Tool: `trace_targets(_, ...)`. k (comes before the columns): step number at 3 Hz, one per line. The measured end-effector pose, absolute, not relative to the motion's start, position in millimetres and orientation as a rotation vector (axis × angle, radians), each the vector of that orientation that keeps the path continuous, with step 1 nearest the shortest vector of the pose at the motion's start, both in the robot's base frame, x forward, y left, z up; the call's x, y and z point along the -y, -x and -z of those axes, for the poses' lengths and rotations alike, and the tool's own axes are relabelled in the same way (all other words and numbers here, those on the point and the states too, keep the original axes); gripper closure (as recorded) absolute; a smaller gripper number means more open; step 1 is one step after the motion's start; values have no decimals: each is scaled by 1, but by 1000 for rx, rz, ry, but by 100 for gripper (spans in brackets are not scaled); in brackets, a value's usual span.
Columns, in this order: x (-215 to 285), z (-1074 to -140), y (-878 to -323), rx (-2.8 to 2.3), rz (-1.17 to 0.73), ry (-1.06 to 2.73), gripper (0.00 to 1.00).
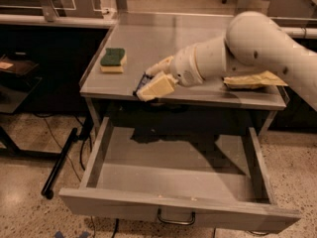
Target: Place rxbar blueberry into top drawer
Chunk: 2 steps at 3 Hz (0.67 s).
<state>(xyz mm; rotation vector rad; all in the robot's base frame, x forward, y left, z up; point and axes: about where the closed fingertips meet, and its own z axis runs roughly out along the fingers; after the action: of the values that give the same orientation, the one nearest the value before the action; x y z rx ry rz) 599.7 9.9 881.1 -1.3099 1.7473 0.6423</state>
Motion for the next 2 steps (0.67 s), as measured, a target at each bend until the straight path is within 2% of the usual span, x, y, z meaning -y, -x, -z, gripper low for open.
trace_targets(2,25,-844,-535,-1828,-608,1077,100)
